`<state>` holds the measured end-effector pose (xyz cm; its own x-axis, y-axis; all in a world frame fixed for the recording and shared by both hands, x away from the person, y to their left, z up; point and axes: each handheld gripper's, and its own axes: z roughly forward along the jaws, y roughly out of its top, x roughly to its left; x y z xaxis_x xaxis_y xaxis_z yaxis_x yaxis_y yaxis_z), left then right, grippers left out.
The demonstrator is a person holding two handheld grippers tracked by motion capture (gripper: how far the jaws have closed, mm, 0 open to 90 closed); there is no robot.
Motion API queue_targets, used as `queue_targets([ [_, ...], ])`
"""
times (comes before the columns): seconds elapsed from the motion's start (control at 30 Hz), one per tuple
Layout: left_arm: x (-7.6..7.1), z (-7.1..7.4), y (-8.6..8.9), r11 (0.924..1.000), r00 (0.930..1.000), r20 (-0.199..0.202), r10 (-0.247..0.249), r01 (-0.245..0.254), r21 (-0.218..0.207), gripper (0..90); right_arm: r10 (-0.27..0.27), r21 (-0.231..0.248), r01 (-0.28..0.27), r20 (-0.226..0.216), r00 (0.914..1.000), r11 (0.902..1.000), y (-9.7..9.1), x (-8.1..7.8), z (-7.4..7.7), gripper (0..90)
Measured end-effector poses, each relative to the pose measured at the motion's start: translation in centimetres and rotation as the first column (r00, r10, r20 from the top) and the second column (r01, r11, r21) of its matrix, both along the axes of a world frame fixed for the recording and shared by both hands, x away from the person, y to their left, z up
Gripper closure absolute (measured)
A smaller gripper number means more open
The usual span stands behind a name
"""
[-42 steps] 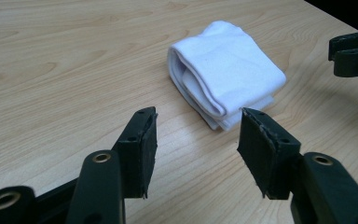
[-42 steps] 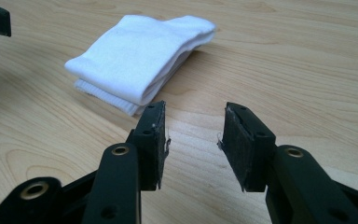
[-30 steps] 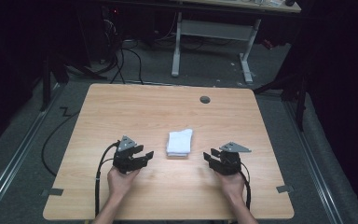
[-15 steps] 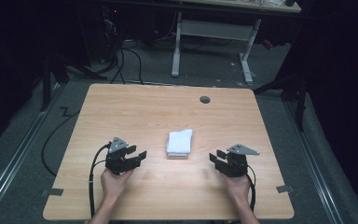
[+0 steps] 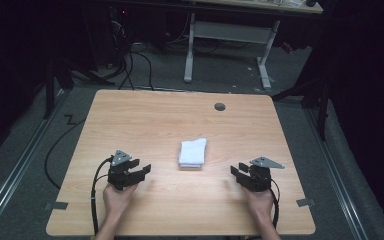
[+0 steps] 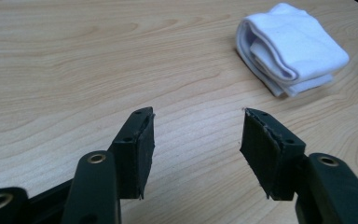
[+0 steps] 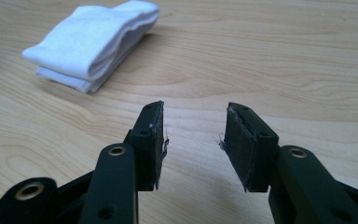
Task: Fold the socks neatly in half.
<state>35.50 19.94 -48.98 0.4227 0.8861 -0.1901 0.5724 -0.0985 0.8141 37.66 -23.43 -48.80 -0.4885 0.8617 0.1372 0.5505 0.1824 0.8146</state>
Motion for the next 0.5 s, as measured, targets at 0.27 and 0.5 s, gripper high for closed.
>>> queue_targets([
  [0.27,0.2,-0.4,0.3,0.9978,0.9995,0.003,0.033,-0.033,0.058,44.5,-0.037,-0.024,0.036,-0.016,0.9992,0.999,-1.0,0.1,-0.8,55.8],
  [0.5,0.5,-0.9,0.6,0.9944,0.9987,-0.005,0.051,-0.051,0.093,44.3,-0.059,-0.059,0.058,-0.015,0.9982,0.9966,-1.4,0.2,-1.1,54.8],
])
